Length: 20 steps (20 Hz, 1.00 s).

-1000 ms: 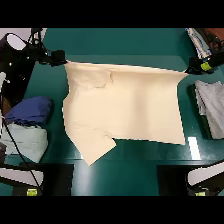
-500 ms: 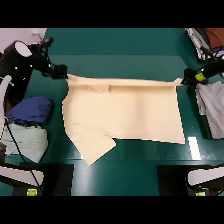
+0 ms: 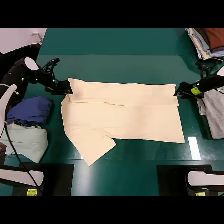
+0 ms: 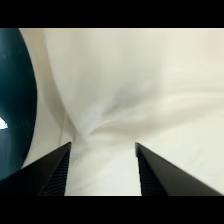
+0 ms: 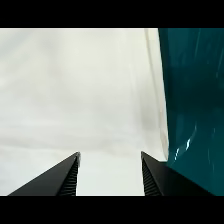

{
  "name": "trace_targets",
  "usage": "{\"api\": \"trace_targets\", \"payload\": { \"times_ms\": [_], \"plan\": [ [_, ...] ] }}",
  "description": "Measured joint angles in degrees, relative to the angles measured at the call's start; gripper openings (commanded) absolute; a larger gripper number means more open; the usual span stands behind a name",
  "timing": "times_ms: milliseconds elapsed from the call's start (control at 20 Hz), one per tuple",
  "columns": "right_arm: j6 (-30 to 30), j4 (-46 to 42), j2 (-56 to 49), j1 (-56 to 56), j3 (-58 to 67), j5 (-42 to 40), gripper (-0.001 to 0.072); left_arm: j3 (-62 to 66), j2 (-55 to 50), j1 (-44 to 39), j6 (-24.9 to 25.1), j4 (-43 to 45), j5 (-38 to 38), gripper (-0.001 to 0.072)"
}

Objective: Fold the shirts.

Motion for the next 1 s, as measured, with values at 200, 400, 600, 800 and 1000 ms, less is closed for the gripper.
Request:
{"api": "trace_targets", "payload": {
  "times_ms": [200,400,600,800,1000],
  "plan": [
    [0.00,-0.02,8.15,-0.09,-4.66,1.97,0.0448,-7.17,9.25,0.09,-1.42,2.69,-3.87,0.0488],
    [0.00,0.33,15.34,-0.11,-9.29,2.45,0.0447,-24.61,22.95,0.04,-4.35,3.30,-5.73,0.0488],
    [0.00,0.57,19.15,-0.11,-11.54,1.90,0.0447,-42.07,34.51,0.04,-6.56,-0.92,-5.31,0.0488],
    [0.00,2.99,20.26,-0.11,-12.13,1.57,0.0447,-53.35,39.32,0.04,-6.80,-9.18,-1.25,0.0488],
    [0.00,4.33,20.57,-0.11,-12.28,1.55,0.0446,-58.51,40.61,0.07,-5.25,-16.76,3.48,0.0484]
  ]
}}
